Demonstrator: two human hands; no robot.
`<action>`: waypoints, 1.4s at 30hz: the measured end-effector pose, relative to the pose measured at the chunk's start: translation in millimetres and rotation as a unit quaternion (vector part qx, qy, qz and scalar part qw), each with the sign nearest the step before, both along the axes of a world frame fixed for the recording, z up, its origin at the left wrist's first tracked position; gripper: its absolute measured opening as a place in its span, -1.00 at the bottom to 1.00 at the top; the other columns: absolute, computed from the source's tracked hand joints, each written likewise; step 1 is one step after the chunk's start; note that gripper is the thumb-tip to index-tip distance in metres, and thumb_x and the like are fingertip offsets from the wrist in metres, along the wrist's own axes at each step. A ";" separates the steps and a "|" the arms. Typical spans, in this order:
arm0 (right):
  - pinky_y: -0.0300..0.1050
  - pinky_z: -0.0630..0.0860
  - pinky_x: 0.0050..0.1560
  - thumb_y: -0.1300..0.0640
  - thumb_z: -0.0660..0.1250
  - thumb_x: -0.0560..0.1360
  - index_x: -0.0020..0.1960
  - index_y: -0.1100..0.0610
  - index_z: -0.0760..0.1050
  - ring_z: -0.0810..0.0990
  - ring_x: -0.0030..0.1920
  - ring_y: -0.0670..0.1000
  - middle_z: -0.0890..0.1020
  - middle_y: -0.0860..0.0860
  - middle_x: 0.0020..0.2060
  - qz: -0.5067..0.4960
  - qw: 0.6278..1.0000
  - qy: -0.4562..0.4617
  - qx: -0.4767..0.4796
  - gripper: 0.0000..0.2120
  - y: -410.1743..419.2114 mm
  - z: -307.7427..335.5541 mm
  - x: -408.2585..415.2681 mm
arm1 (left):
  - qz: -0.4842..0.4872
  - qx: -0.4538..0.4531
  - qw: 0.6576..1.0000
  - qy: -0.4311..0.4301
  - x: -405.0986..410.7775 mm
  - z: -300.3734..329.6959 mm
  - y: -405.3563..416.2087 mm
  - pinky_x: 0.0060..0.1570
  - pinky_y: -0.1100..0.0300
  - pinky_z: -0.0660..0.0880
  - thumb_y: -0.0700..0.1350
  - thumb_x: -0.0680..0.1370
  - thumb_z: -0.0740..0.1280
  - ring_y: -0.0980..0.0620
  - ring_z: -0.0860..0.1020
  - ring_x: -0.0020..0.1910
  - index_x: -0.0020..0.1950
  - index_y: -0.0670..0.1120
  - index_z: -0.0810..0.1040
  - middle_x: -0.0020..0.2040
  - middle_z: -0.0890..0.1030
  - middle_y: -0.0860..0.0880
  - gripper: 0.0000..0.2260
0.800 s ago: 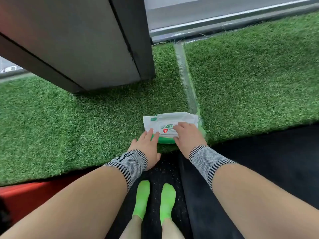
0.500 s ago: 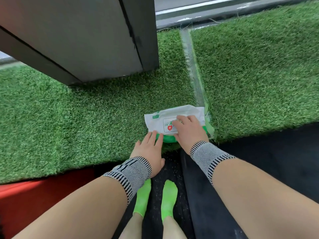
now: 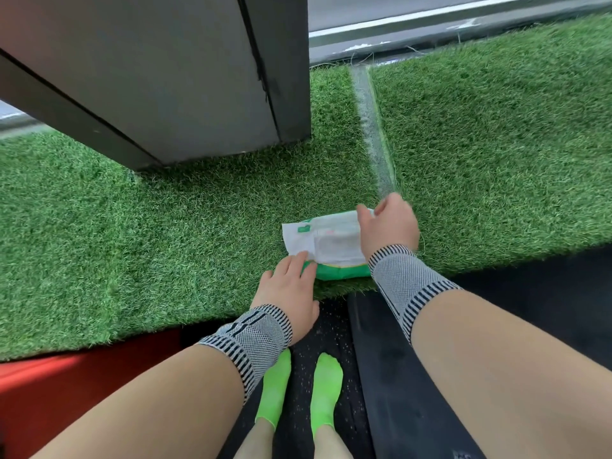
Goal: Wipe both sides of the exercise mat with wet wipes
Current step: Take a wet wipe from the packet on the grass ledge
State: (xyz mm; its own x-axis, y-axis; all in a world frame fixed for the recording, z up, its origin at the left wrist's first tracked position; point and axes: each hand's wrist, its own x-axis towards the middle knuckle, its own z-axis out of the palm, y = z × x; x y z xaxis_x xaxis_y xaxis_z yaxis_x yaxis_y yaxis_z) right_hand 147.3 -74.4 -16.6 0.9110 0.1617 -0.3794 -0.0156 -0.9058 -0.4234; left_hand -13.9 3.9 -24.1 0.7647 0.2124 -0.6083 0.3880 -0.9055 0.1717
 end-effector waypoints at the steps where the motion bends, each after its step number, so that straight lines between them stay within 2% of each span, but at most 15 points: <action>1: -0.21 0.38 -0.31 -0.05 0.26 0.54 -0.09 0.11 0.41 0.45 -0.30 -0.06 0.52 -0.01 -0.19 0.010 0.999 0.029 -0.011 -0.78 0.8 -0.9 -1.7 | 0.000 0.001 1.000 -0.016 1.6 1.2 0.5 0.46 -0.04 0.15 0.08 0.60 0.21 -0.03 0.04 0.54 0.57 -0.06 0.07 0.59 -0.01 -0.01 -0.40; 3: -0.23 0.39 -0.34 0.00 0.26 0.55 -0.14 0.10 0.49 0.49 -0.31 -0.06 0.55 -0.03 -0.25 0.103 0.992 0.062 -0.029 -0.81 -0.5 -8.1 -11.2 | 0.007 -0.003 0.999 -0.033 4.3 1.3 2.0 0.47 -0.01 0.14 0.05 0.60 0.20 -0.01 0.05 0.54 0.57 -0.06 0.06 0.59 -0.02 0.00 -0.40; 5: -0.16 0.47 -0.16 0.02 0.26 0.54 -0.08 0.09 0.57 0.54 -0.17 0.01 0.55 0.00 -0.10 0.185 0.981 0.049 -0.042 -0.83 -2.3 -17.9 -21.4 | 0.009 -0.013 0.999 -0.038 6.5 -0.2 3.7 0.46 0.00 0.14 0.02 0.60 0.20 0.00 0.06 0.55 0.58 -0.05 0.05 0.59 -0.02 0.01 -0.41; 9: -0.13 0.46 0.01 0.06 0.30 0.50 0.04 0.06 0.53 0.50 -0.06 0.00 0.48 0.01 0.08 0.146 0.989 0.033 0.020 -0.85 -6.8 -24.9 -22.1 | -0.002 -0.038 0.999 -0.037 10.9 -3.2 2.9 0.47 -0.01 0.15 -0.04 0.58 0.22 -0.01 0.09 0.54 0.55 -0.06 0.13 0.58 0.04 0.00 -0.44; 12: -0.03 0.34 0.30 -0.07 0.40 0.38 0.33 0.01 0.34 0.30 0.30 0.05 0.30 0.01 0.33 0.255 0.967 0.018 -0.013 -0.44 -16.6 -24.8 -28.0 | 0.027 -0.048 0.997 -0.049 12.1 -5.0 1.8 0.43 0.05 0.23 -0.08 0.55 0.24 0.01 0.20 0.48 0.52 -0.08 0.19 0.52 0.15 -0.01 -0.46; 14: 0.03 0.26 0.38 -0.11 0.41 0.35 0.42 -0.02 0.22 0.17 0.39 0.09 0.18 0.01 0.43 0.338 0.938 0.011 -0.068 -0.29 -23.4 -23.9 -30.3 | 0.035 -0.048 0.997 -0.054 11.7 -5.1 1.3 0.40 0.07 0.29 -0.08 0.54 0.25 0.01 0.27 0.43 0.50 -0.09 0.22 0.47 0.21 0.00 -0.47; 20: -0.02 0.28 0.35 -0.25 0.38 0.35 0.38 0.01 0.30 0.24 0.32 0.07 0.32 0.00 0.34 0.338 0.940 0.023 -0.032 -0.31 -25.0 -25.6 -19.1 | -0.008 -0.034 0.998 -0.047 10.2 -4.0 2.7 0.37 0.03 0.33 -0.04 0.55 0.23 -0.03 0.27 0.43 0.53 -0.05 0.16 0.49 0.18 -0.01 -0.45; 25: -0.08 0.39 0.19 -0.20 0.25 0.49 0.26 0.04 0.41 0.39 0.22 0.02 0.48 -0.04 0.22 0.420 0.904 -0.012 -0.076 -0.55 -26.7 -19.7 -5.3 | -0.021 -0.033 0.999 -0.026 7.6 -4.8 4.5 0.37 -0.02 0.31 0.00 0.57 0.21 -0.05 0.23 0.46 0.59 -0.02 -0.04 0.59 -0.02 0.01 -0.34; 27: -0.07 0.44 0.08 -0.21 0.20 0.52 0.19 0.05 0.44 0.50 0.12 0.02 0.53 -0.05 0.14 0.362 0.930 -0.029 -0.051 -0.59 -28.9 -17.7 -6.5 | -0.016 -0.040 0.999 -0.026 10.2 -4.9 5.7 0.32 -0.01 0.38 0.01 0.58 0.20 -0.06 0.28 0.42 0.60 0.02 -0.17 0.60 -0.12 0.05 -0.29; 29: -0.04 0.49 0.00 -0.17 0.25 0.51 0.07 0.07 0.43 0.52 -0.05 0.02 0.51 -0.04 -0.01 0.177 0.982 -0.062 0.024 -0.68 -27.5 -12.3 -9.2 | -0.007 -0.038 0.999 -0.024 17.2 -3.8 6.7 0.20 0.02 0.47 0.00 0.59 0.19 -0.06 0.42 0.31 0.59 0.04 -0.24 0.60 -0.21 0.07 -0.27; 31: -0.05 0.48 -0.08 -0.07 0.28 0.52 -0.09 0.07 0.39 0.45 -0.18 -0.03 0.45 -0.04 -0.14 0.020 0.996 -0.058 0.057 -0.79 -22.9 -10.0 -9.7 | 0.003 -0.031 0.999 -0.014 25.9 -1.5 7.7 0.00 0.06 0.53 0.00 0.60 0.18 -0.06 0.55 0.10 0.59 0.05 -0.27 0.59 -0.29 0.08 -0.27; 33: -0.15 0.40 -0.14 -0.01 0.28 0.53 -0.15 0.05 0.40 0.42 -0.21 -0.06 0.45 -0.06 -0.15 0.053 0.998 -0.024 0.029 -0.84 -17.7 -14.3 -16.7 | 0.010 -0.027 1.000 0.004 32.8 0.1 9.8 -0.15 0.09 0.52 -0.02 0.61 0.16 -0.04 0.55 -0.09 0.59 0.05 -0.29 0.57 -0.34 0.11 -0.28; 35: -0.17 0.37 -0.11 0.02 0.29 0.52 -0.11 0.04 0.46 0.46 -0.18 -0.05 0.44 -0.06 -0.10 0.130 0.991 0.004 0.019 -0.90 -15.3 -21.5 -27.1 | 0.012 -0.025 0.999 0.023 37.3 -0.1 12.5 -0.18 0.08 0.54 -0.02 0.61 0.15 -0.02 0.52 -0.16 0.59 0.05 -0.29 0.56 -0.37 0.14 -0.28; 38: -0.13 0.42 -0.03 0.07 0.27 0.53 0.03 0.08 0.51 0.51 -0.11 0.03 0.45 -0.01 -0.02 0.169 0.985 0.025 -0.016 -0.87 -14.3 -30.4 -32.0 | -0.013 -0.023 0.999 0.037 39.0 -2.3 14.6 -0.05 0.05 0.54 -0.01 0.61 0.17 -0.05 0.55 0.06 0.61 0.04 -0.23 0.56 -0.38 0.10 -0.28; 42: -0.07 0.48 -0.03 0.09 0.20 0.55 0.08 0.10 0.50 0.56 -0.01 0.10 0.49 0.05 0.04 0.229 0.970 0.005 -0.087 -0.83 -5.6 -32.3 -27.2 | -0.059 -0.017 0.998 0.031 28.9 -11.3 11.6 0.25 -0.01 0.44 0.03 0.57 0.21 -0.08 0.32 0.39 0.61 0.06 -0.14 0.58 -0.33 -0.01 -0.29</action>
State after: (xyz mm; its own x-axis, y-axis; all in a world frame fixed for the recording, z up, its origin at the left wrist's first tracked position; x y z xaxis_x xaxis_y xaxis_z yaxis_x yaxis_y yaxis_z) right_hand 120.1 -80.0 -48.9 0.7549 0.4820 -0.4447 0.4024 -0.8759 -0.2662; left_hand 15.0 15.5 -35.4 0.7439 0.1019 -0.6605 0.2900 -0.9396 0.1816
